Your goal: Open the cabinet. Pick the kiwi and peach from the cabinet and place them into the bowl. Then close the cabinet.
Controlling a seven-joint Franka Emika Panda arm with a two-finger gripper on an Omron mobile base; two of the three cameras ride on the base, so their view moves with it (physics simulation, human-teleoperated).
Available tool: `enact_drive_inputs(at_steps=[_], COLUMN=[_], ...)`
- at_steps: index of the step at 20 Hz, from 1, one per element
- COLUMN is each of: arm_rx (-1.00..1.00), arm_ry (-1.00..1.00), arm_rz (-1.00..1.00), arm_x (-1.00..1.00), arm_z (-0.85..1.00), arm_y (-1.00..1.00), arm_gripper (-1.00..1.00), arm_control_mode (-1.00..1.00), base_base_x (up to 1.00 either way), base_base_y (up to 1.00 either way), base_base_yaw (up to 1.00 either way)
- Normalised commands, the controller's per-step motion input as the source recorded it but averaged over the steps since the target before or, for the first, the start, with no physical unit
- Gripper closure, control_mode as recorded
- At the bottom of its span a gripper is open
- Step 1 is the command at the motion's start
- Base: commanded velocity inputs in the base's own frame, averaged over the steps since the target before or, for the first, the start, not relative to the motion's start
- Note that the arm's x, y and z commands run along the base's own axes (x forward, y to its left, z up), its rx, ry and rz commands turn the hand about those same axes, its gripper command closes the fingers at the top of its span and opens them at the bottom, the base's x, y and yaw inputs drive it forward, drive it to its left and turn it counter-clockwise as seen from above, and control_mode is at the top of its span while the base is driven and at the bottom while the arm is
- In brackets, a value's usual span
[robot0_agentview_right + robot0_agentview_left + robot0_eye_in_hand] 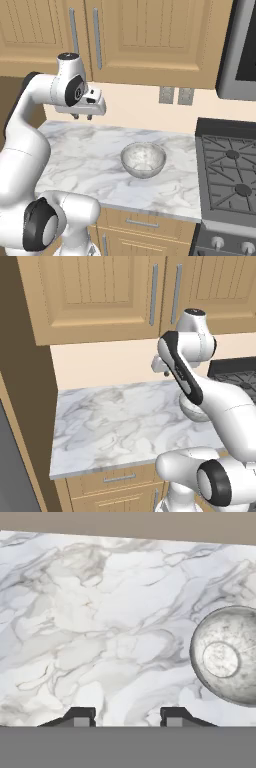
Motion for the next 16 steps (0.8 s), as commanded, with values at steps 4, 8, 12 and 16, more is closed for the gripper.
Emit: enact_drive_inputs(at_steps=[4, 8, 12, 16], arm_rx=[0.00, 0.00, -0.02, -0.05], arm_ry=[-0.01, -0.10, -0.16, -0.30], arm_rz=[0.00, 0.00, 0.00, 0.00], arm_x=[-0.16, -0.42, -0.46, -0.38], arm_z=[0.00, 0.04, 0.16, 0.26], arm_y=[0.00, 0.00, 0.00, -0.12], arm_gripper=[-1.00, -1.00, -1.00, -1.00], arm_control_mode=[-1.00, -1.00, -1.00, -1.00], base_base_x=[0.00, 0.00, 0.00, 0.00], base_base_y=[0.00, 0.00, 0.00, 0.00], base_base_yaw=[0.00, 0.00, 0.00, 0.00])
